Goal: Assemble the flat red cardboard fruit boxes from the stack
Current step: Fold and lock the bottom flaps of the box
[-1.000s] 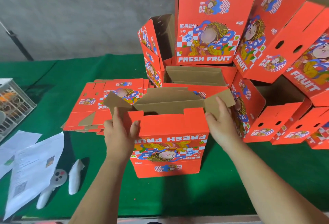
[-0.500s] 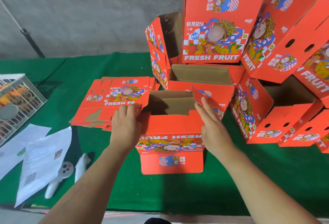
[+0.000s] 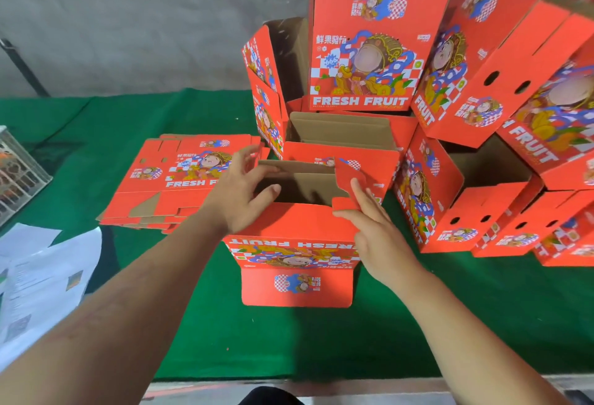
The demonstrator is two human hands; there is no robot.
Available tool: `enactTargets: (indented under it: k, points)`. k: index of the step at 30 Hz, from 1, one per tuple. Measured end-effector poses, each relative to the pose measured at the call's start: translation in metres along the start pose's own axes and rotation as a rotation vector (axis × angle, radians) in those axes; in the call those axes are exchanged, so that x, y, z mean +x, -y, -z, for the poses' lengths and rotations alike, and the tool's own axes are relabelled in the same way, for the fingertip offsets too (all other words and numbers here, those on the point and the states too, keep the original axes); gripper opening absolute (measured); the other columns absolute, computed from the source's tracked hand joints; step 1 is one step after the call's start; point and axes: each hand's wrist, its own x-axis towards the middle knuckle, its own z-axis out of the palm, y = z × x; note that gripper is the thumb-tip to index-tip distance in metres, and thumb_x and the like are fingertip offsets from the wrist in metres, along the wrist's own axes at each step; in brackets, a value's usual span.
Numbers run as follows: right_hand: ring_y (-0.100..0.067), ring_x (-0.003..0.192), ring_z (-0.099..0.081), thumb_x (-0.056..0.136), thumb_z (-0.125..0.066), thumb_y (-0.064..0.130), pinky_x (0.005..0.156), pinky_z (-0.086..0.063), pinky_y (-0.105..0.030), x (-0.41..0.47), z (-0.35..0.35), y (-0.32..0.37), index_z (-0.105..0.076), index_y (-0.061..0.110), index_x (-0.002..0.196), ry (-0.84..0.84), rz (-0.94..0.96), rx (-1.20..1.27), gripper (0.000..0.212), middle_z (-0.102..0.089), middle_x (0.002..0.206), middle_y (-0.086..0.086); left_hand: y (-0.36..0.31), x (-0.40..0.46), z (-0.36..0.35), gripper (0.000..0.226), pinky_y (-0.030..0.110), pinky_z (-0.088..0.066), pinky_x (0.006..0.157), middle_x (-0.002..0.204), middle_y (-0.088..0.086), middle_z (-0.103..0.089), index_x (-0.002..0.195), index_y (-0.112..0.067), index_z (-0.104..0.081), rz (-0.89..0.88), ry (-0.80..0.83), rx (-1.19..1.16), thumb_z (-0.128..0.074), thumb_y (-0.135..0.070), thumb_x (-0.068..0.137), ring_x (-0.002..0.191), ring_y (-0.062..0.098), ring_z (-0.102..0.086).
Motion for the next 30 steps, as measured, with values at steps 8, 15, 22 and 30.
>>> enactTargets:
  k: [8,15,22,30]
  points:
    - [-0.01,0.158,-0.016,0.097,-0.052,-0.001,0.119,-0.031,-0.033,-0.008,-0.004,0.0,-0.021,0.046,0.162,0.035,-0.003,0.014,0.086,0.004,0.164,0.04,-0.003,0.009,-0.011,0.052,0.049,-0.026,0.101,0.127,-0.008,-0.047,0.132,-0.052,-0.042,0.235,0.017,0.145,-0.02,-0.076,0.092,0.121,0.031,-0.035]
    - [-0.007,0.158,0.003,0.107,-0.045,0.042,0.123,-0.03,-0.041,0.0,-0.013,-0.008,-0.055,0.031,0.144,0.031,-0.115,-0.115,0.04,-0.027,0.165,0.023,-0.006,-0.014,-0.036,0.068,0.052,-0.007,0.125,0.159,0.006,-0.02,0.142,-0.028,-0.042,0.096,0.144,0.024,-0.03,-0.066,0.087,0.154,0.03,-0.008]
    - [-0.019,0.115,-0.033,0.099,-0.029,0.066,0.1,-0.036,-0.042,0.023,-0.02,0.001,-0.054,0.033,0.109,-0.245,-0.304,0.148,0.043,-0.05,0.114,0.01,0.003,-0.042,-0.032,0.017,0.032,-0.027,0.12,0.14,0.015,-0.059,0.096,-0.012,-0.038,0.108,-0.041,-0.37,-0.05,-0.007,0.085,0.143,0.017,-0.043]
    - [-0.035,0.137,-0.024,0.084,-0.071,0.062,0.109,-0.037,-0.051,0.046,-0.025,-0.011,0.004,0.059,0.154,0.029,-0.547,-0.081,0.102,-0.016,0.159,-0.006,0.004,-0.042,-0.058,0.109,0.053,-0.037,0.114,0.161,0.012,-0.026,0.164,-0.029,-0.007,0.501,-0.032,-0.25,-0.08,-0.049,0.085,0.147,0.033,-0.036]
